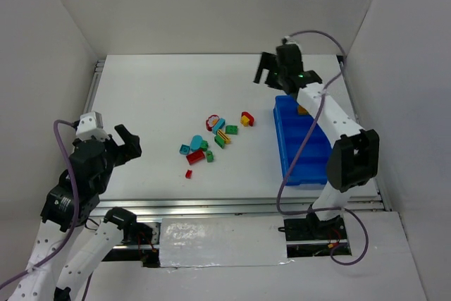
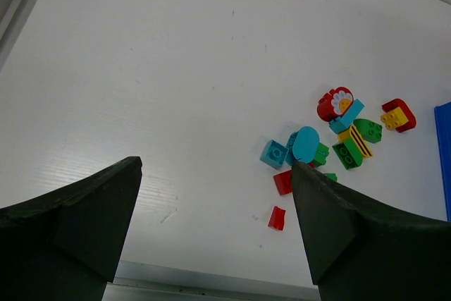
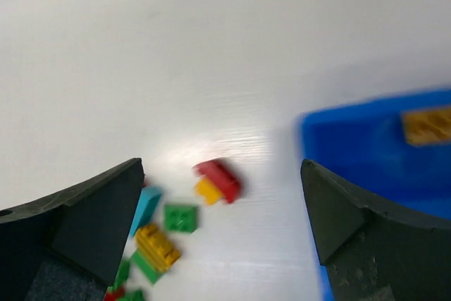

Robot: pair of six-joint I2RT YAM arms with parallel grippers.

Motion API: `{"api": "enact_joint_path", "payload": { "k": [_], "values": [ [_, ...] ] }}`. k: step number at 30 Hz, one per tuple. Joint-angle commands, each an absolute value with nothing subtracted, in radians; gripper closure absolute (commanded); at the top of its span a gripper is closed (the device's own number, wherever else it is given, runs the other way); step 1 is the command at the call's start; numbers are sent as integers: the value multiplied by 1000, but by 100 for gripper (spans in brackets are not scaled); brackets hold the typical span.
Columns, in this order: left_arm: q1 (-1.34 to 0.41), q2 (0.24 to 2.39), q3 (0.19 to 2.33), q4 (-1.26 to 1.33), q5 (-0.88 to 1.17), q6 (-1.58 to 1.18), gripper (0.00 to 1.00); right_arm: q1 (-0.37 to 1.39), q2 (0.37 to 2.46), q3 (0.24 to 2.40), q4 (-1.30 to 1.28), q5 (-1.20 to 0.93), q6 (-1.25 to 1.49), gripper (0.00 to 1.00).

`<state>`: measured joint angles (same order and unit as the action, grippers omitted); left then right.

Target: Sort the legos into containers by color

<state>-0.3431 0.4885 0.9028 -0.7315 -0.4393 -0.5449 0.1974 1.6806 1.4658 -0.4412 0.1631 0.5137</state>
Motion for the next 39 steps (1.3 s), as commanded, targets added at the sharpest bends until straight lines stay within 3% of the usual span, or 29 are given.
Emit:
{"api": "enact_joint_path", "payload": {
  "k": [1,3,8,26,31,35,39],
  "values": [
    [-341,503,907,-690,-436,-518,0,379,1722,1644,-440,61,135,0],
    [-341,500,904,-689,-433,-517,0,448,1790,1712,-550,138,80,0],
    [-339,509,904,-686,-425,-514,1,486,1968,1827,-708,104,-47,1],
    [-339,528,900,-678,-402,-505,1,428,2154,1793,-723,12,-87,3],
    [-337,534,900,-677,-396,-502,1,407,2166,1767,-733,-15,-74,14],
    [-339,532,900,-678,-399,-502,0,400,2175,1770,-739,-31,-66,39],
    [-339,528,900,-678,-397,-502,1,400,2172,1763,-739,-44,-60,38]
  ]
}}
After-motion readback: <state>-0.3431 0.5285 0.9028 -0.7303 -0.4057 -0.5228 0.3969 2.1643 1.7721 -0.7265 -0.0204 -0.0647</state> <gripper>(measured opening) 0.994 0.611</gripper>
